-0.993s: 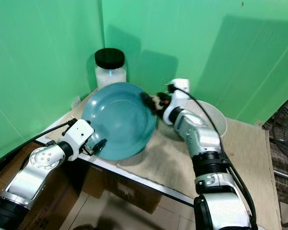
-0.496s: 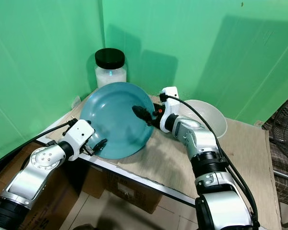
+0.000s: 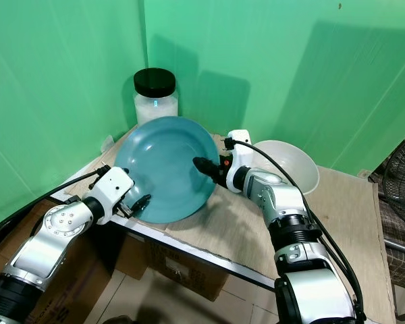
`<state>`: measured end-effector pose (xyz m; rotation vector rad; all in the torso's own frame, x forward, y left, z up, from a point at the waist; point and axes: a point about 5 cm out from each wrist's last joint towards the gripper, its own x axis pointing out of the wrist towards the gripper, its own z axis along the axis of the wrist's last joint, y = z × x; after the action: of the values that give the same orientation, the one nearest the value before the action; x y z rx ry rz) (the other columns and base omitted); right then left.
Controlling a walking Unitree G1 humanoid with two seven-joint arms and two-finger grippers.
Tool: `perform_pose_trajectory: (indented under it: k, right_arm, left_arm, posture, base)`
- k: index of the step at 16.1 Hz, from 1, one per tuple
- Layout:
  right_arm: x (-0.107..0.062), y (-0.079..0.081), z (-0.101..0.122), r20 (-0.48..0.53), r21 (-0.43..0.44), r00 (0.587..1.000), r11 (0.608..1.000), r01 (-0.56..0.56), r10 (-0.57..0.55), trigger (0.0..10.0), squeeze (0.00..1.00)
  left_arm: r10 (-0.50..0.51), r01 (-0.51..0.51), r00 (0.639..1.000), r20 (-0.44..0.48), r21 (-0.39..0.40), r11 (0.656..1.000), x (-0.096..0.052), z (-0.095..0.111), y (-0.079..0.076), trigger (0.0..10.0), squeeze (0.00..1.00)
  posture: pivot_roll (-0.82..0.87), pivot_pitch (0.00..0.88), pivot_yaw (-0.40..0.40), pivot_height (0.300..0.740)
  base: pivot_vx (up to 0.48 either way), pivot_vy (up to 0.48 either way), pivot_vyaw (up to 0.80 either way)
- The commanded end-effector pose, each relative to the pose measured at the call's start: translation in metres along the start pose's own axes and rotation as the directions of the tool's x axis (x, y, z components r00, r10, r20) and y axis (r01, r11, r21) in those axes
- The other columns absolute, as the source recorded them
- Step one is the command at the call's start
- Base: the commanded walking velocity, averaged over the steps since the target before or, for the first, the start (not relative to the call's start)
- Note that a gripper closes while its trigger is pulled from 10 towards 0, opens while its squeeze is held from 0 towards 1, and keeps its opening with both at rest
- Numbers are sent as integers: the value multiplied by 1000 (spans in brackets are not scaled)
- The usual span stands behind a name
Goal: Setting the table
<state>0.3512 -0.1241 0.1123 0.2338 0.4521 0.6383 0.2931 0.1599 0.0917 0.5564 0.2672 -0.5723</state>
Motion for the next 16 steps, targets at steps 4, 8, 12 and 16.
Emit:
perform_pose_trajectory:
  k: [4, 8, 12, 16]
  right_arm:
    - [-4, -2, -1, 3, 7, 999, 999, 33, -33, 0, 0]
    - [-2, 0, 2, 7, 4, 999, 1000, 31, -31, 0, 0]
    - [-2, 1, 6, 23, 3, 999, 1000, 27, -27, 0, 0]
    - [-2, 4, 14, 77, 30, 997, 999, 28, -31, 0, 0]
  left_arm:
    - [-38, 38, 997, -65, 8, 999, -1, -13, -8, 10000, 0]
    - [-31, 32, 998, -63, 14, 999, -1, -11, -6, 10000, 0]
    - [32, -30, 998, 45, -47, 998, -6, 7, 9, 10000, 859]
    - [94, -72, 978, 189, -118, 990, -18, 35, 28, 10000, 1000]
  posture:
    - [28, 0, -42, 740]
    - [37, 0, -48, 740]
    - [59, 0, -62, 740]
    - [77, 0, -49, 740]
  base:
    - [0, 0, 0]
    - [0, 0, 0]
    - [0, 0, 0]
    - [0, 0, 0]
